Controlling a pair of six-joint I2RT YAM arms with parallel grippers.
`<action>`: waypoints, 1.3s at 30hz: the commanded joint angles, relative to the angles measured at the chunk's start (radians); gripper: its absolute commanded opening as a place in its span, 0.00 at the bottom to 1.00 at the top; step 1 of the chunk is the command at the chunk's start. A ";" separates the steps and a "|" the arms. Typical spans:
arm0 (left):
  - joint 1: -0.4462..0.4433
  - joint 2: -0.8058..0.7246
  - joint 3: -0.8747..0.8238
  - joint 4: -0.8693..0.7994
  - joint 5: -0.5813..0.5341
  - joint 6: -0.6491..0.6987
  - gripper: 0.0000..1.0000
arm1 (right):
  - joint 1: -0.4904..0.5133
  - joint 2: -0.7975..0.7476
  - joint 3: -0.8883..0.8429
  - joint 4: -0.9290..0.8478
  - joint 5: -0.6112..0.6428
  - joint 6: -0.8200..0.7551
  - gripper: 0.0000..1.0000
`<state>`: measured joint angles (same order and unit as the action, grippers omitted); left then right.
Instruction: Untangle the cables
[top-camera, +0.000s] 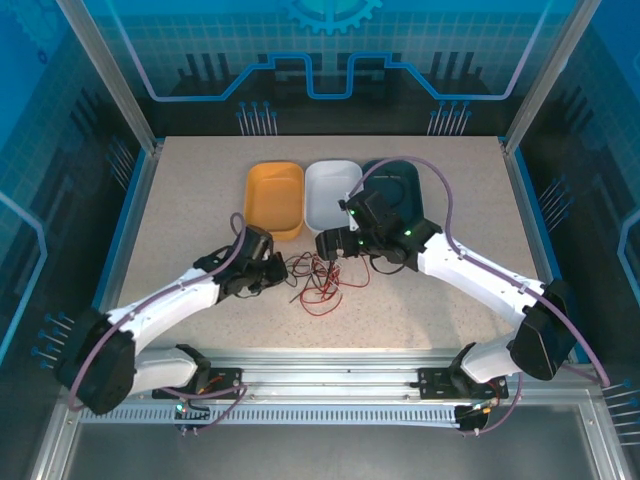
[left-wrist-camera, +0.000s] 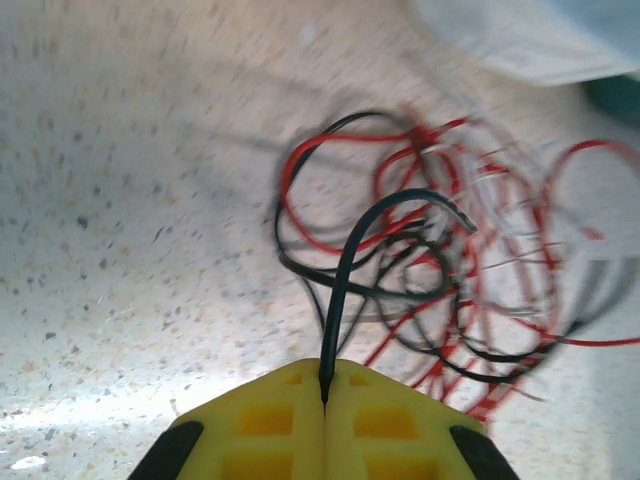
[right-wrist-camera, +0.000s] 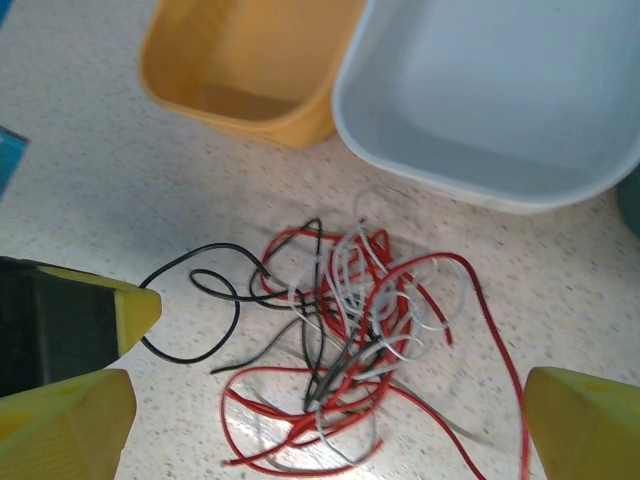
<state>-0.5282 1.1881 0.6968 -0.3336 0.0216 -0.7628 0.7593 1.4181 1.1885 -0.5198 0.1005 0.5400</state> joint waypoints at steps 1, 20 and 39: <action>-0.006 -0.079 0.049 -0.090 -0.031 0.077 0.00 | 0.016 -0.004 -0.025 0.097 -0.056 -0.034 1.00; -0.007 -0.224 0.230 -0.161 -0.059 0.258 0.00 | 0.035 -0.029 -0.123 0.291 -0.185 -0.145 0.80; -0.005 -0.263 0.219 -0.144 -0.059 0.238 0.00 | 0.032 0.158 -0.216 0.588 -0.244 -0.091 0.60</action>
<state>-0.5282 0.9531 0.9092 -0.4713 -0.0303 -0.5243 0.7860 1.5570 0.9825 -0.0368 -0.1226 0.4290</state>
